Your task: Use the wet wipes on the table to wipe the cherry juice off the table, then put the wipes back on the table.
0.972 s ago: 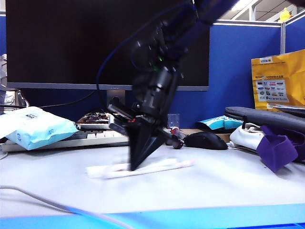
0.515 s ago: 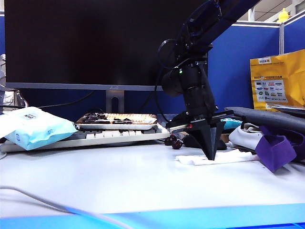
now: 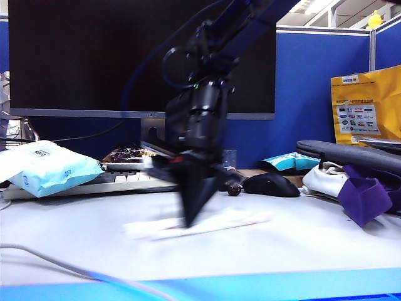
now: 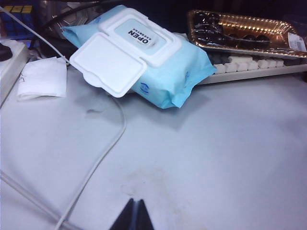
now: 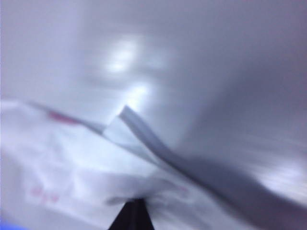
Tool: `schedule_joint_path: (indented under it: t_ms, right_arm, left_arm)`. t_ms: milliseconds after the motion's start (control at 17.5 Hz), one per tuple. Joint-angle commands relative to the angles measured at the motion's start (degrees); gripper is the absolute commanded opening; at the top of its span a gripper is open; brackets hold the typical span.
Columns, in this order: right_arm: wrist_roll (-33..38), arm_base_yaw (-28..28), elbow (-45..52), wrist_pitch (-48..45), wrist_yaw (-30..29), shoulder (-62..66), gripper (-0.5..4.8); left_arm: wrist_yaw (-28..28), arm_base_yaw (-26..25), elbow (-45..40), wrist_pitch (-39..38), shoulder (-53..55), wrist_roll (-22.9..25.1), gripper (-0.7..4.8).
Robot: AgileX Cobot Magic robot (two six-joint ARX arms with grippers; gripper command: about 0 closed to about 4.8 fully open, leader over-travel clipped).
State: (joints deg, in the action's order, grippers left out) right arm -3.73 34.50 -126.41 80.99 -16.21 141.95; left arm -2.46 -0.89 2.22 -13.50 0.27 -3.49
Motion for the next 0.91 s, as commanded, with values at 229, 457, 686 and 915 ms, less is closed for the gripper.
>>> schedule_joint_path:
  t_ms: [229,457,686,915]
  right_arm:
    - [9.4,-11.5,0.9,-1.9,26.3,2.1,-0.01]
    - [5.2,-9.9,0.9,-2.0,6.2,2.1,-0.01]
    - [-2.4,-2.1,0.9,-3.8,-8.2,2.1,-0.01]
    - [0.1,0.3,0.9,-12.0,9.9,2.2,-0.01]
  left_arm:
    - [-0.2,0.0,-0.3,-0.6,-0.2,0.0,-0.04]
    - [-0.2,0.0,-0.3,-0.6,-0.2,0.0,-0.04]
    - [-0.2,0.0,-0.3,-0.6,-0.2,0.0,-0.04]
    - [-0.2,0.0,-0.3,-0.6,-0.2,0.0,-0.04]
